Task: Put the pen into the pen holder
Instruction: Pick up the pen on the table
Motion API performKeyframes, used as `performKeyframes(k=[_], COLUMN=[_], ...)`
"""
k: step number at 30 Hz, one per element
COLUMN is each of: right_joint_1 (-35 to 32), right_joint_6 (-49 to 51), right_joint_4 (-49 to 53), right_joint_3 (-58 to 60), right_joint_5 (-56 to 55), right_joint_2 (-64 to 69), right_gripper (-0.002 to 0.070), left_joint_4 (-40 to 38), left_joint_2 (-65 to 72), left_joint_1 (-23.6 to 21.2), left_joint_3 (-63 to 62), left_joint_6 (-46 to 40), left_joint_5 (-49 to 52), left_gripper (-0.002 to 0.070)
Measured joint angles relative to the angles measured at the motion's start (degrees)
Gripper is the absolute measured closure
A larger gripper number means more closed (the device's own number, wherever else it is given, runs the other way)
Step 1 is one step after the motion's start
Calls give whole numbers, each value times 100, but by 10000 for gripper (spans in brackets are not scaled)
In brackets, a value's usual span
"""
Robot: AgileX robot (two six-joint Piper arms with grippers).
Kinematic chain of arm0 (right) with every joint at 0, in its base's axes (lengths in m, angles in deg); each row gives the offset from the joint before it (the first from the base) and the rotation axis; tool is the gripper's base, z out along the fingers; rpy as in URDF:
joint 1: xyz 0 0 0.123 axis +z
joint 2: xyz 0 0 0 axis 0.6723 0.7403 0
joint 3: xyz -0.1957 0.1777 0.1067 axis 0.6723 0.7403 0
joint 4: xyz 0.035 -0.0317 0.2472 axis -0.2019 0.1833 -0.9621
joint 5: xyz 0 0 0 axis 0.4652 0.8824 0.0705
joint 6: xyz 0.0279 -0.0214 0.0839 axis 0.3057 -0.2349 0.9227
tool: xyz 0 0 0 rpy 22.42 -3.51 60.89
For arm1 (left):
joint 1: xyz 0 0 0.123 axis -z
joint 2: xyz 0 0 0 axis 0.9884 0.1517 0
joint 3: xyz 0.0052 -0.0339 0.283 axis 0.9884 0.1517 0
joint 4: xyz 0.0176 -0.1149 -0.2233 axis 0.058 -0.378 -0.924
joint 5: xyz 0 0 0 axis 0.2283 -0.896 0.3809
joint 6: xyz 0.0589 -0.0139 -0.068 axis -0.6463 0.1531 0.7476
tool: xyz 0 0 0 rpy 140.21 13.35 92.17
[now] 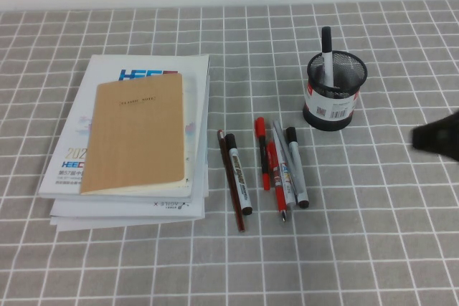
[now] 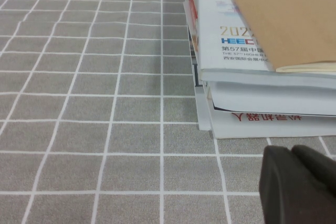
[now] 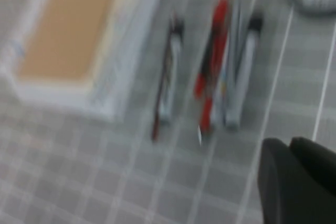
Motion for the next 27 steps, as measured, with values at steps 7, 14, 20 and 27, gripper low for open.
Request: performKeyframes(k=[7, 14, 20, 27], right_joint_1=[1282, 1870, 2202, 2499], right_joint_6=[2064, 2869, 3470, 3522], right_joint_4=[2763, 3583, 4154, 4278], right_joint_3=[-1265, -2475, -3386, -4543], right_joint_5=[767, 1346, 1881, 2253], right_joint_2=[1530, 2728, 3624, 4676], right_gripper=[688, 688, 688, 626], left_joint_4=[0, 0, 0, 0], left_joint_2=[0, 0, 0, 0], left_joint_1=[0, 0, 0, 0], left_joint_3=[0, 0, 0, 0], left_joint_6=[0, 0, 0, 0], left_joint_5=[0, 0, 0, 0], left_gripper=[680, 680, 680, 680])
